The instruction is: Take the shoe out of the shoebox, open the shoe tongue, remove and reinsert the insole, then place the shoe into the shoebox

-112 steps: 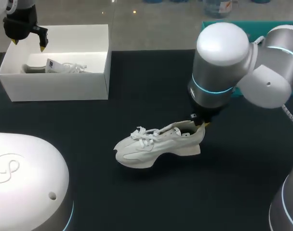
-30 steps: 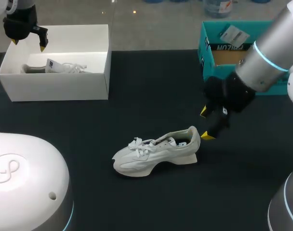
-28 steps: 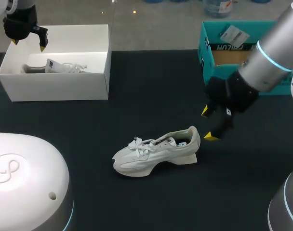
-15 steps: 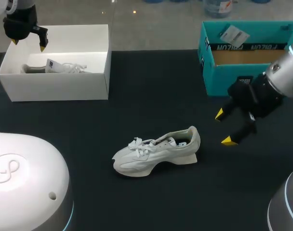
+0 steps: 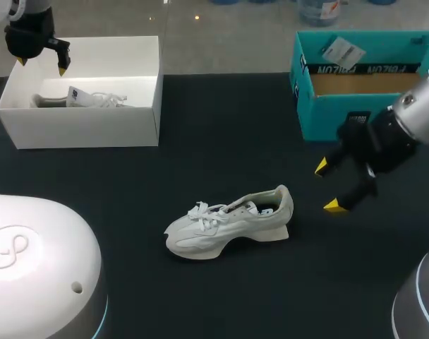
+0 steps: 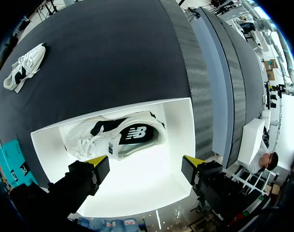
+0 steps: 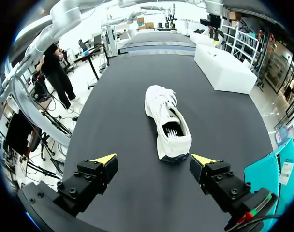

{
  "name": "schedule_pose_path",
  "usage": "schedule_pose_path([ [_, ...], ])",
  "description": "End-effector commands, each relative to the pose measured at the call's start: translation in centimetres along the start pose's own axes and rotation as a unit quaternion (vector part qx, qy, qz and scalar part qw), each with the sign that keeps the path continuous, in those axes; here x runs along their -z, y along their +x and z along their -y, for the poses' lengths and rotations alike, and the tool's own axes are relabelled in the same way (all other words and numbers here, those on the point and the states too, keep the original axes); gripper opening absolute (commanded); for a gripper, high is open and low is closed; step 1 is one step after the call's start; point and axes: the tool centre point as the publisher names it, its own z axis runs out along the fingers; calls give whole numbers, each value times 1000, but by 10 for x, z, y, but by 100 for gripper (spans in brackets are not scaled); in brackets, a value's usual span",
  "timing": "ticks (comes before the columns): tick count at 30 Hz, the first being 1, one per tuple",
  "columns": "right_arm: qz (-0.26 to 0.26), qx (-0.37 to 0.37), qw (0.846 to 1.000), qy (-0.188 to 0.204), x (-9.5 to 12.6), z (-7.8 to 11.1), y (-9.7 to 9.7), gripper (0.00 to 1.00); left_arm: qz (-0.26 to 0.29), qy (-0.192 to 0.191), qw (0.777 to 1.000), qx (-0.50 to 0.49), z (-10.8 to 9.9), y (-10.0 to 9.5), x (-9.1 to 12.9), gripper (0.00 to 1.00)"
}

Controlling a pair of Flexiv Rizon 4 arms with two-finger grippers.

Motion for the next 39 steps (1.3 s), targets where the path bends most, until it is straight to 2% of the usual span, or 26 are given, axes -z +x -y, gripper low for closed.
schedule_pose_path([
  [1,59,47,988,-134,2,14,16,100,-1,-1,1000,0,1,0,1,100],
  [5,74,53,976,-197,1,22,25,100,-1,-1,1000,0,1,0,1,100],
  [12,60,31,970,-235,-2,30,21,100,-1,-1,1000,0,1,0,1,100],
  [18,38,30,955,-293,-7,38,13,100,-1,-1,1000,0,1,0,1,100],
  [28,1,14,954,-299,-13,37,11,100,-1,-1,1000,0,1,0,1,100],
  [32,-11,4,958,-285,-12,37,11,100,-1,-1,1000,0,1,0,1,100],
  [39,-20,-7,959,-283,-17,45,12,100,-1,-1,1000,0,1,0,1,100],
])
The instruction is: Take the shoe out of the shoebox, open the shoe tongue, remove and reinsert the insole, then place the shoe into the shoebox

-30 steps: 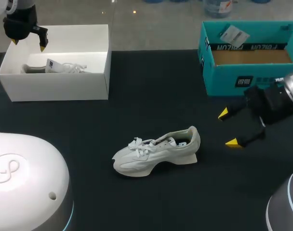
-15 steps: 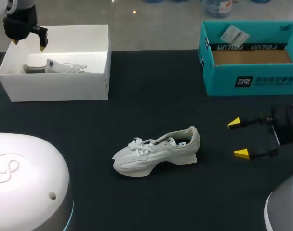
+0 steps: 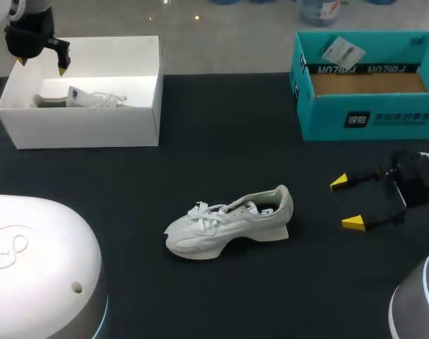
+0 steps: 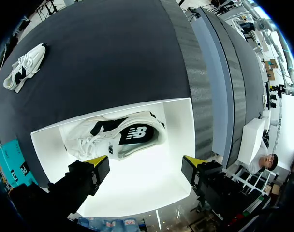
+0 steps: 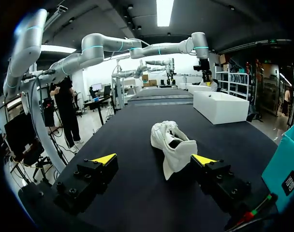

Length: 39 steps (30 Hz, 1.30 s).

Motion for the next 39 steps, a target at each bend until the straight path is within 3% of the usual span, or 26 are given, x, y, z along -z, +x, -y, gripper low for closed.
schedule_pose_path([
  [1,-3,-5,1000,-2,-1,7,-1,100,-1,-1,1000,-1,1,0,1,100],
  [22,-15,-38,998,48,-38,23,-12,100,-1,-1,1000,-1,1,0,1,100],
  [26,5,-28,998,48,-38,28,-10,100,-1,-1,1000,-1,1,0,1,100],
  [39,85,4,991,108,-13,50,-7,100,-1,-1,1000,-1,1,0,1,100],
])
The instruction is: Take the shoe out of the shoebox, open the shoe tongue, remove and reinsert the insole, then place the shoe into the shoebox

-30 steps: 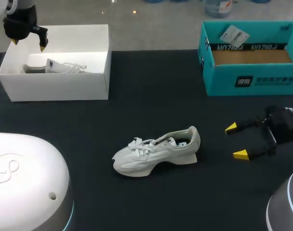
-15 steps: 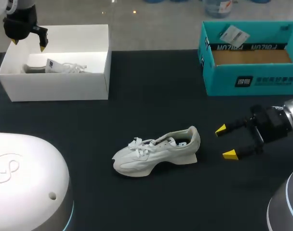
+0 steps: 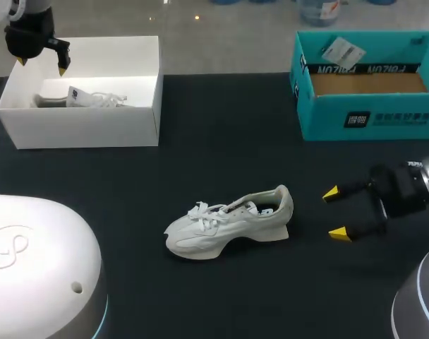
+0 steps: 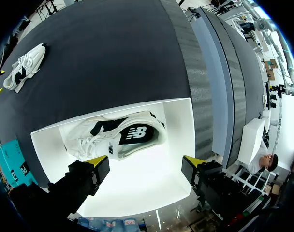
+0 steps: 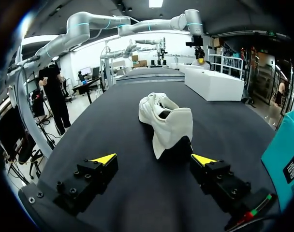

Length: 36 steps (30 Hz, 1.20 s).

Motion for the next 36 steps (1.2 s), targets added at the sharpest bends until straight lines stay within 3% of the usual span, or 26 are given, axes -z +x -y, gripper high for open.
schedule_pose_path([
  [1,40,9,999,7,11,3,8,100,-1,-1,1000,0,1,0,1,100],
  [16,60,25,998,6,21,15,-4,100,-1,-1,1000,0,1,0,1,100],
  [36,78,4,997,15,23,15,-4,100,-1,-1,1000,0,1,0,1,100],
])
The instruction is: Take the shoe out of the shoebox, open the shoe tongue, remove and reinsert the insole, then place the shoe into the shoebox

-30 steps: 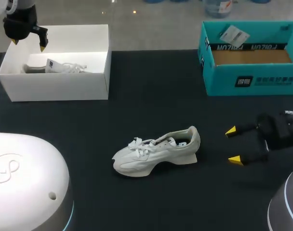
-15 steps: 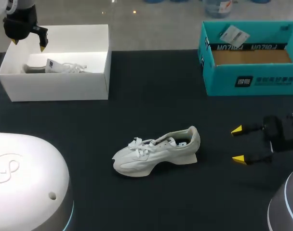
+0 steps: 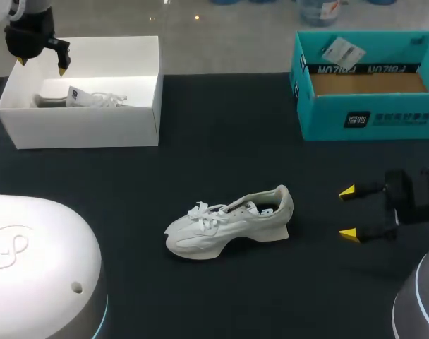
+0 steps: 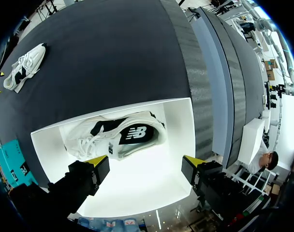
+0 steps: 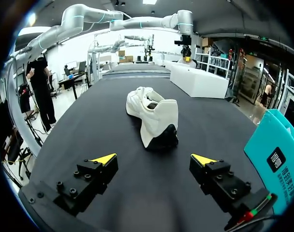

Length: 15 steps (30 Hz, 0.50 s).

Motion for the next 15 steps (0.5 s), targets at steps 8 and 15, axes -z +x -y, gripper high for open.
schedule_pose_path([
  [8,-17,18,1000,8,-9,0,-6,100,-1,-1,1000,0,1,0,1,100],
  [15,-22,31,999,9,-15,5,-17,100,-1,-1,1000,0,1,0,1,100],
])
